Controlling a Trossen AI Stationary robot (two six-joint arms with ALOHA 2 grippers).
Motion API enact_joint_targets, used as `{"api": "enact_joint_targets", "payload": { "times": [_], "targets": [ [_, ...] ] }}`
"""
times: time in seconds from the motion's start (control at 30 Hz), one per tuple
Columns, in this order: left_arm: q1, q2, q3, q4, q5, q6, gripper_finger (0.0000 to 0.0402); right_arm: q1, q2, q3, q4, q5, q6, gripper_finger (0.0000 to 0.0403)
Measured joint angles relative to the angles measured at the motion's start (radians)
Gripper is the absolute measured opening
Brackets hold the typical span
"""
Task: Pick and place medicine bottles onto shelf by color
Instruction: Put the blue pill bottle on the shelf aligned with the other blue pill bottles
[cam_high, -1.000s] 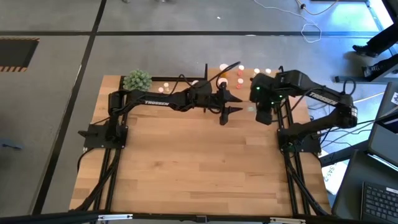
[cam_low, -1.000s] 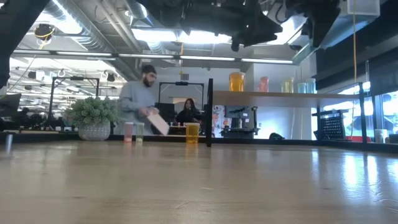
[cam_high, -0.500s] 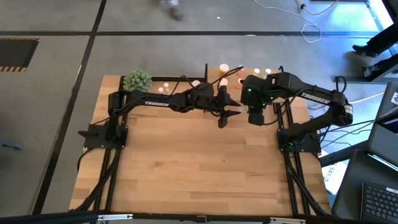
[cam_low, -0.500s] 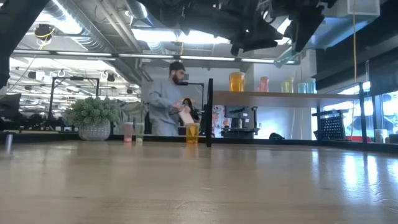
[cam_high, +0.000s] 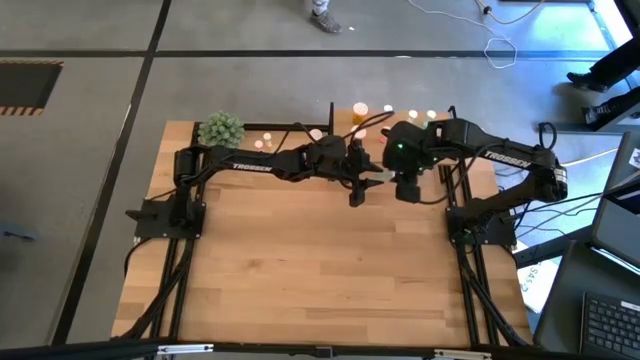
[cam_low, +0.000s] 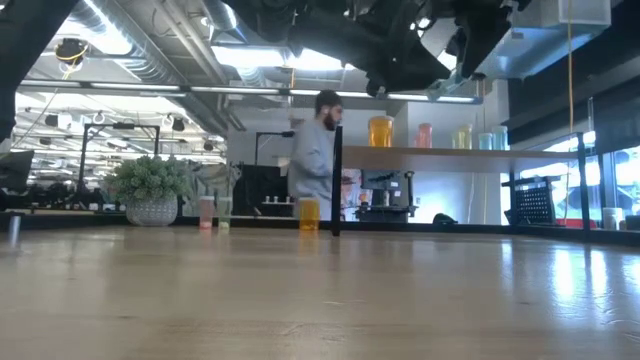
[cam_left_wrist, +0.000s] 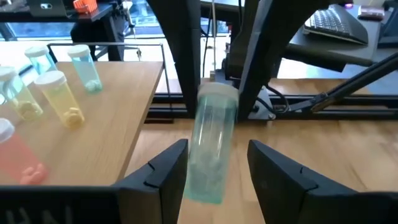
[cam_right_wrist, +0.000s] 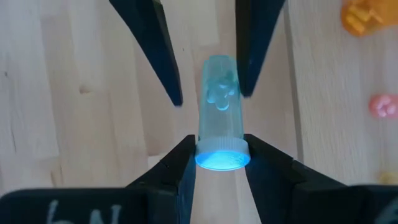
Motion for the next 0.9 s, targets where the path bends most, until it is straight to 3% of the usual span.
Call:
{"api": "enact_joint_targets", "payload": {
  "times": [0.63,0.9],
  "targets": [
    [0.000,0.000,0.000,-0.020,0.001,0.013,0.0161,0.031,0.000,0.000,0.046,0.000,-0.001,0.0124],
    [0.000,0.000,0.000,-0.020,0.004,0.019,0.0108,0.031,0.000,0.000,0.046,0.000,-0.002,0.0124]
  ]
}}
